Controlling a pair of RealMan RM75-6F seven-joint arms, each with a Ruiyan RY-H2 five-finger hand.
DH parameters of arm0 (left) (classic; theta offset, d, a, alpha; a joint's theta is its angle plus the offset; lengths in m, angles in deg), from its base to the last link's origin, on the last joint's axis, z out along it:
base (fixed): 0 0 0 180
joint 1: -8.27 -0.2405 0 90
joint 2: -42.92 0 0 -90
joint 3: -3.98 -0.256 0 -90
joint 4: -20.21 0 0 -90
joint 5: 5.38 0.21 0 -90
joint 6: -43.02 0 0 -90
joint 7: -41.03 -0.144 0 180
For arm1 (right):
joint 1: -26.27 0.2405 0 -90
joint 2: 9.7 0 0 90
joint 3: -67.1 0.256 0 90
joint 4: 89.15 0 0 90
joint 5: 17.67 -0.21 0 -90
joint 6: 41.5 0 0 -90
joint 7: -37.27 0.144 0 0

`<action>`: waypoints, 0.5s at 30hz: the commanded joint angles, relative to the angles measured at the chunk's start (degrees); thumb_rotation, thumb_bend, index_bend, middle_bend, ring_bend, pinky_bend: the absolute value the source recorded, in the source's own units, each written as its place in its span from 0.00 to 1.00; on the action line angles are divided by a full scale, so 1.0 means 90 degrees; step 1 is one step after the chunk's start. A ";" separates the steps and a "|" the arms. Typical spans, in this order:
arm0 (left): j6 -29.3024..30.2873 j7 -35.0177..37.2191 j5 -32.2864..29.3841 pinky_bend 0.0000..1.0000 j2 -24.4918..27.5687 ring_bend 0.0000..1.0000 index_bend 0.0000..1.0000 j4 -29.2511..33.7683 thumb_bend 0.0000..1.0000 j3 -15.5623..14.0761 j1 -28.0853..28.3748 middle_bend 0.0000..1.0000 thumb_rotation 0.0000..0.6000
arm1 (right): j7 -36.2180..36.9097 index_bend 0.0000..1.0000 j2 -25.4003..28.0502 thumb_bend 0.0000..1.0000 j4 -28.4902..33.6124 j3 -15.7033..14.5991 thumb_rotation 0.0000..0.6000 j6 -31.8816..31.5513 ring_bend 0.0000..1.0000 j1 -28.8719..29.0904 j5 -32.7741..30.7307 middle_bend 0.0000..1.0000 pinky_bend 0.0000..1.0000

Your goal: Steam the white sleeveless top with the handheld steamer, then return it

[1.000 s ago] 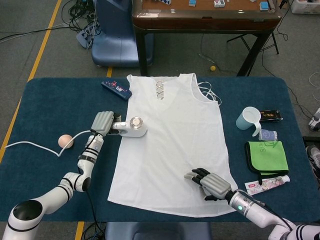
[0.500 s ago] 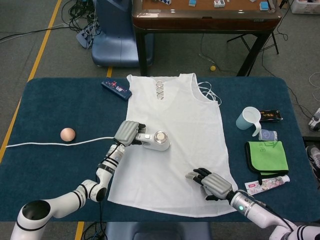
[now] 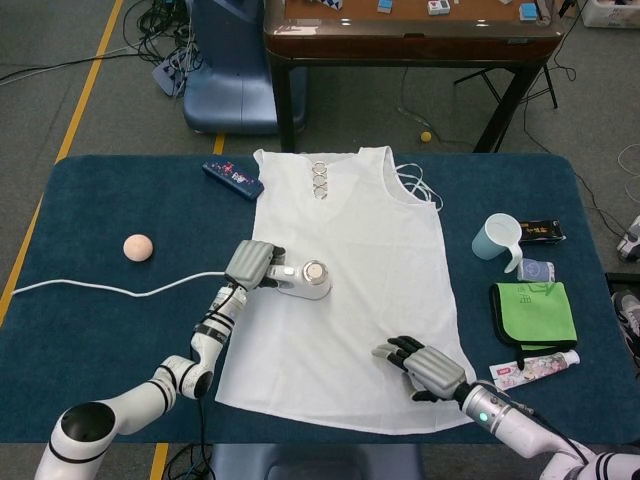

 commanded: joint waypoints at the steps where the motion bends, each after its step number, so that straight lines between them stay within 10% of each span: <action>1: 0.0012 0.0035 0.0070 0.71 0.0139 0.68 0.86 0.0132 0.31 -0.0078 -0.0094 0.83 1.00 | -0.0017 0.00 0.0001 0.84 0.0016 0.0002 0.98 0.0013 0.02 0.0008 0.0002 0.11 0.02; 15: 0.0059 -0.0262 0.0259 0.71 0.0840 0.68 0.86 0.1380 0.31 -0.0419 -0.0469 0.83 1.00 | -0.0148 0.00 0.0053 0.84 0.0123 -0.0037 0.98 0.0003 0.02 -0.0012 0.0028 0.11 0.02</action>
